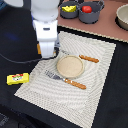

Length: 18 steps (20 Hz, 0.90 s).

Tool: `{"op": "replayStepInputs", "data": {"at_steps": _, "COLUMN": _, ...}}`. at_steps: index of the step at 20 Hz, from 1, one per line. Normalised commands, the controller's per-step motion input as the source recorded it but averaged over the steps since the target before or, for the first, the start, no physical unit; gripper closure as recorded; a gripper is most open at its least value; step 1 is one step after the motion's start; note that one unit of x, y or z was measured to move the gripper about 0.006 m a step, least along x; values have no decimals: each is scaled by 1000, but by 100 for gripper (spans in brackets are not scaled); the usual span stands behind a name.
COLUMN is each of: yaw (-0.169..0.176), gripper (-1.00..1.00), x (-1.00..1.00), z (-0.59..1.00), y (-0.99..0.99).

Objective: Interact with the objects in diverse but meaningful ways.

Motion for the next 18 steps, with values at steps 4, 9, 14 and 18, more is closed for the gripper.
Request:
{"op": "replayStepInputs", "data": {"at_steps": 4, "yaw": -2, "gripper": -100, "x": -292, "z": -24, "y": -16}}
{"op": "replayStepInputs", "data": {"at_steps": 9, "yaw": 0, "gripper": -100, "x": -182, "z": -132, "y": 9}}
{"op": "replayStepInputs", "data": {"at_steps": 14, "yaw": 11, "gripper": -100, "x": -53, "z": 165, "y": 61}}
{"op": "replayStepInputs", "data": {"at_steps": 18, "yaw": 2, "gripper": -100, "x": 5, "z": 994, "y": 173}}
